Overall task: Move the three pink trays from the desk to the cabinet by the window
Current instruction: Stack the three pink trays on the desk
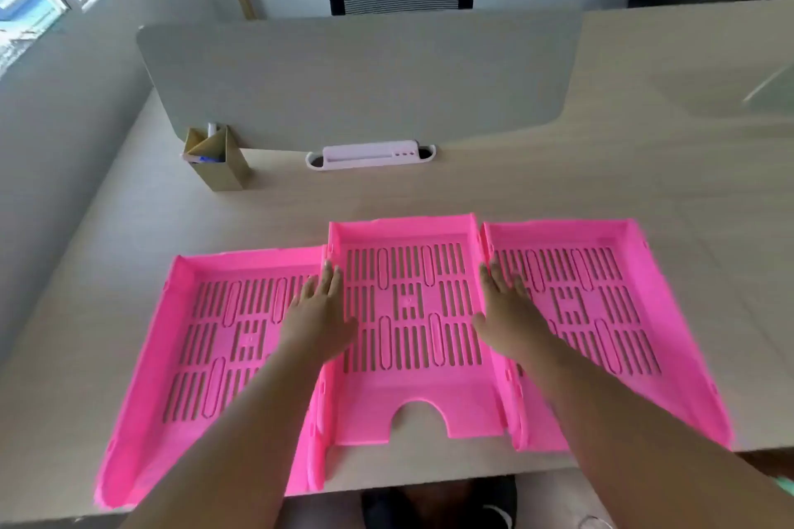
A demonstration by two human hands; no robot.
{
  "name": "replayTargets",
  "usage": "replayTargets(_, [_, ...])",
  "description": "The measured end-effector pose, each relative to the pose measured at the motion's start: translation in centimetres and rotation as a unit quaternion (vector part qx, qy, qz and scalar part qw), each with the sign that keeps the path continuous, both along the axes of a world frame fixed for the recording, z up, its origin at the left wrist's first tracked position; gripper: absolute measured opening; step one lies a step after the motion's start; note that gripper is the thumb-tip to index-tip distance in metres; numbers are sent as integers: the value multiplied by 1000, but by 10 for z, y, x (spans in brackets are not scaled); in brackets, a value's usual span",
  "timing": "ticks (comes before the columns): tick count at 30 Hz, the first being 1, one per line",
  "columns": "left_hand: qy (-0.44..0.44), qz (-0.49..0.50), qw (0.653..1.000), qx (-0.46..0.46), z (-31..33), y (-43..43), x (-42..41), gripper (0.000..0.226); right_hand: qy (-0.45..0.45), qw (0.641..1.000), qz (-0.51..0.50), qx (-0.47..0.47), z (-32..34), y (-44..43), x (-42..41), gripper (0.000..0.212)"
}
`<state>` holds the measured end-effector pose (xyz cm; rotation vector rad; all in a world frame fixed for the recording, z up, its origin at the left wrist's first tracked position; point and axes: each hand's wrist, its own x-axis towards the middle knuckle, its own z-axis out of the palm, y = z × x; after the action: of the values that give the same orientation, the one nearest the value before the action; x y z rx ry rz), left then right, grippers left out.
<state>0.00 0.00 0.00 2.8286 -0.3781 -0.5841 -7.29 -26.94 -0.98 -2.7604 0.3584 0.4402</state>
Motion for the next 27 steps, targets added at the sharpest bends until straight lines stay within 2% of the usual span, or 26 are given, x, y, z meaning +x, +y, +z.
replayTargets(2, [36, 30, 999, -11, -11, 4, -9, 87, -3, 1000, -13, -4, -10, 4, -16, 82])
replayTargets(4, [32, 32, 999, -18, -26, 7, -22, 85, -43, 999, -26, -8, -25, 7, -36, 82])
replayTargets(10, [-102, -31, 993, 46, -35, -10, -21, 81, -95, 988, -121, 12, -42, 3, -52, 72])
replayTargets(12, [-120, -53, 991, 40, -38, -19, -17, 84, -108, 981, -160, 20, -40, 1, -58, 74])
replayTargets(15, [-63, -38, 996, -50, -40, -40, -18, 87, -123, 969, -214, 19, -38, -6, -68, 77])
replayTargets(17, [15, 34, 991, -129, -38, -53, -22, 83, -115, 966, -233, 10, -38, -14, -74, 76])
replayTargets(18, [39, 67, 987, -142, -38, -58, -22, 79, -110, 965, -238, -1, -38, -18, -76, 76])
replayTargets(24, [8, 100, 987, -123, -46, -65, -13, 69, -56, 977, -196, -68, -35, -26, -76, 85])
replayTargets(27, [11, 106, 986, -129, -49, -57, -4, 69, -67, 977, -158, -125, -31, -13, -71, 83])
